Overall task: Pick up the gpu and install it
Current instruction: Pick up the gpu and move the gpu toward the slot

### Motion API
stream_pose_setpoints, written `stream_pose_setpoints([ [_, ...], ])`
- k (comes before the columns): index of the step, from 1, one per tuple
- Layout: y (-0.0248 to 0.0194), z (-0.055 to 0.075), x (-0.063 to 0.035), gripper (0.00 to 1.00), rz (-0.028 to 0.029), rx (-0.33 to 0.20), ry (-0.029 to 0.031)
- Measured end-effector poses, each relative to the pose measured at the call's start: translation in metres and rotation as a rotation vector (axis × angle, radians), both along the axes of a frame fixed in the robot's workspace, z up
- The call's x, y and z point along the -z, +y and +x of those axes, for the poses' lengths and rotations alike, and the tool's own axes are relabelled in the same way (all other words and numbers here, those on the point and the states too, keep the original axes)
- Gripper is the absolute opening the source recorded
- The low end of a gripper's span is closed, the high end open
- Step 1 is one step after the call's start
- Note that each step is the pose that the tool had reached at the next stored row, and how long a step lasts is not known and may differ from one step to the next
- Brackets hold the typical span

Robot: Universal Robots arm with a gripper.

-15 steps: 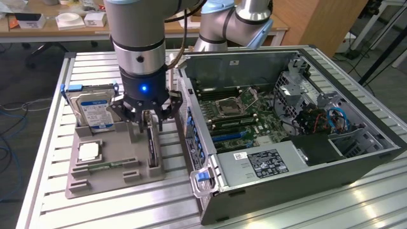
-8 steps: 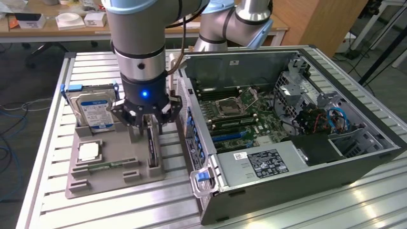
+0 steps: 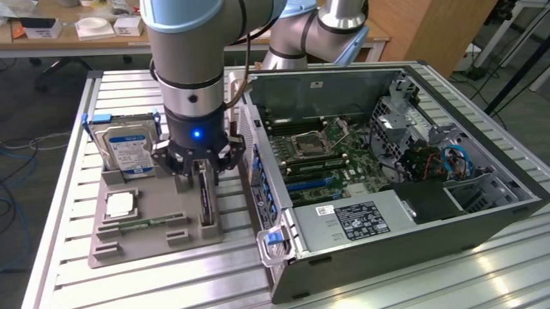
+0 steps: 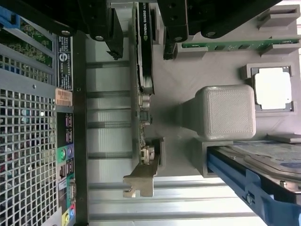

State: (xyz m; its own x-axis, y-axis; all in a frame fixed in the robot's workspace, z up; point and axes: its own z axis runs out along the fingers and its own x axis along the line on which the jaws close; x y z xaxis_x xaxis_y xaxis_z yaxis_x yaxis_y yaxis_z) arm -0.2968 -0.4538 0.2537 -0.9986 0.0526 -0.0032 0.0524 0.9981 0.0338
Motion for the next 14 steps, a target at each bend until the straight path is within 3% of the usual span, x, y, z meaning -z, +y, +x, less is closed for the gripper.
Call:
stream_pose_setpoints([
  [6, -0.0002, 0.000, 0.0070, 0.47, 0.0087, -0.003, 0.0009],
  [14, -0.0035, 0.000, 0.0162, 0.47, 0.0103, -0.003, 0.0010],
])
